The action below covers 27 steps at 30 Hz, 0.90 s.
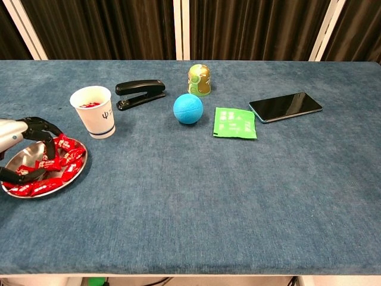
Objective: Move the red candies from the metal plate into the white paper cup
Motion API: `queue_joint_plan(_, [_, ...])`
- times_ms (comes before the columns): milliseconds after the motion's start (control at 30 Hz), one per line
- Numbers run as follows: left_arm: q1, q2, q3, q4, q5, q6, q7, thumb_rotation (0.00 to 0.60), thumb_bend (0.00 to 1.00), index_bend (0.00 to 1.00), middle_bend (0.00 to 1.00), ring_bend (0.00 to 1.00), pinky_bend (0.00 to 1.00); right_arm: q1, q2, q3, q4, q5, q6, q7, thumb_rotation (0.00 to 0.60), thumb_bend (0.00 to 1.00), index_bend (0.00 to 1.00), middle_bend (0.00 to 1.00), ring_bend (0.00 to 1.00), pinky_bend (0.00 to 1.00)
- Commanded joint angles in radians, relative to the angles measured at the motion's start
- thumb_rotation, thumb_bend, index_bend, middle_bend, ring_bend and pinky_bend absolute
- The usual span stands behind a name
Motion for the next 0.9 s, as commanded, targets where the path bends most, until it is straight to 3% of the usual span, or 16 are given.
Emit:
queue_joint_plan(33, [0.002, -0.002, -0.003, 0.0, 0.006, 0.008, -0.005, 0.6, 0.34, 0.54, 0.17, 0.06, 0.22, 0.0, 0.0, 0.0, 0.0, -0.001, 0.0, -0.001, 0.6, 0.34, 0.0, 0.0, 0.0, 0.0])
queue_joint_plan(333, [0.011, 0.001, -0.011, -0.005, 0.031, 0.05, -0.027, 0.6, 0.36, 0.59, 0.19, 0.06, 0.23, 0.001, 0.002, -0.001, -0.006, -0.004, 0.001, -0.005, 0.6, 0.34, 0.0, 0.0, 0.0, 0.0])
queue_joint_plan(533, [0.03, 0.059, -0.027, -0.074, 0.061, 0.127, -0.02, 0.6, 0.36, 0.59, 0.2, 0.06, 0.23, 0.001, 0.006, 0.0, -0.011, -0.006, 0.004, -0.007, 0.6, 0.34, 0.0, 0.0, 0.0, 0.0])
queue_joint_plan(733, [0.035, 0.15, -0.08, -0.166, 0.064, 0.189, -0.024, 0.6, 0.36, 0.59, 0.2, 0.06, 0.23, 0.002, 0.006, -0.001, -0.012, -0.008, 0.005, -0.004, 0.6, 0.34, 0.0, 0.0, 0.0, 0.0])
queue_joint_plan(900, [-0.016, 0.198, -0.139, -0.215, 0.045, 0.143, -0.07, 0.6, 0.36, 0.59, 0.21, 0.06, 0.23, 0.002, 0.002, -0.002, -0.011, -0.01, 0.006, -0.002, 0.6, 0.34, 0.0, 0.0, 0.0, 0.0])
